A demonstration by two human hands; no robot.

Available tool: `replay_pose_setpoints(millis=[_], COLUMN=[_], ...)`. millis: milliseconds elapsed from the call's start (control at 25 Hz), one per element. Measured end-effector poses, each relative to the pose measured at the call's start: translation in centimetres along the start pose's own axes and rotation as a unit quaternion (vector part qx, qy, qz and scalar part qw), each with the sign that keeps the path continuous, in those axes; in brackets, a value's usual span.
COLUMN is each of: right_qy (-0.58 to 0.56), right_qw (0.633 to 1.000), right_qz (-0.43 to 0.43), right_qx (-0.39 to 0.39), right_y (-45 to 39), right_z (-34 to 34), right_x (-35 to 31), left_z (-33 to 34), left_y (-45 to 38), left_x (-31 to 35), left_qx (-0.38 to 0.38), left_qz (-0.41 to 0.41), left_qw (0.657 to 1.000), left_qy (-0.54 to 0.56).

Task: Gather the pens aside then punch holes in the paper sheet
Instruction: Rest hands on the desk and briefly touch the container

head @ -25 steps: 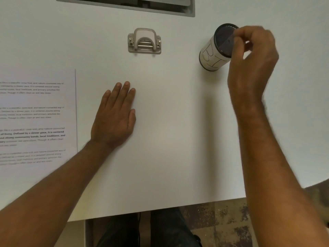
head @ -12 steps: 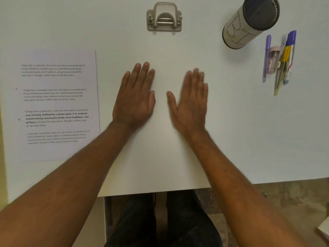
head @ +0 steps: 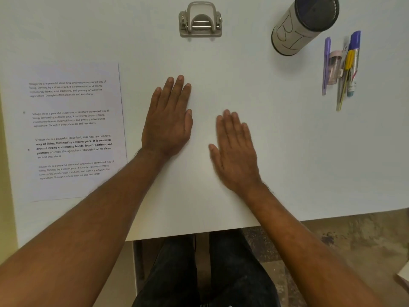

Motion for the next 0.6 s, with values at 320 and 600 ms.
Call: replay_pose_setpoints(millis=[320,600], right_qy=[-0.172,-0.315], right_qw=[0.966,0.922], right_qz=[0.148,0.198], right_qx=[0.128,0.109], right_y=[3.2,2.3], right_z=[-2.7,-4.2], right_x=[5.8,9.0], left_z=[-0.1,-0.1], left_y=[0.0,0.1], left_x=[0.0,-0.1], left_qx=[0.009,0.014], left_qz=[0.002,0.003], left_qw=[1.000,1.000], left_qy=[0.006,0.010])
Point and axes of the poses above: each hand's wrist, its own y-axis away from the middle knuckle, its own z-axis out of the palm, x = y × z, the point moved 9 cm from there along -y, towards the middle knuckle, and after that the axes turned 10 degrees about -x, right-handed, at the moved point
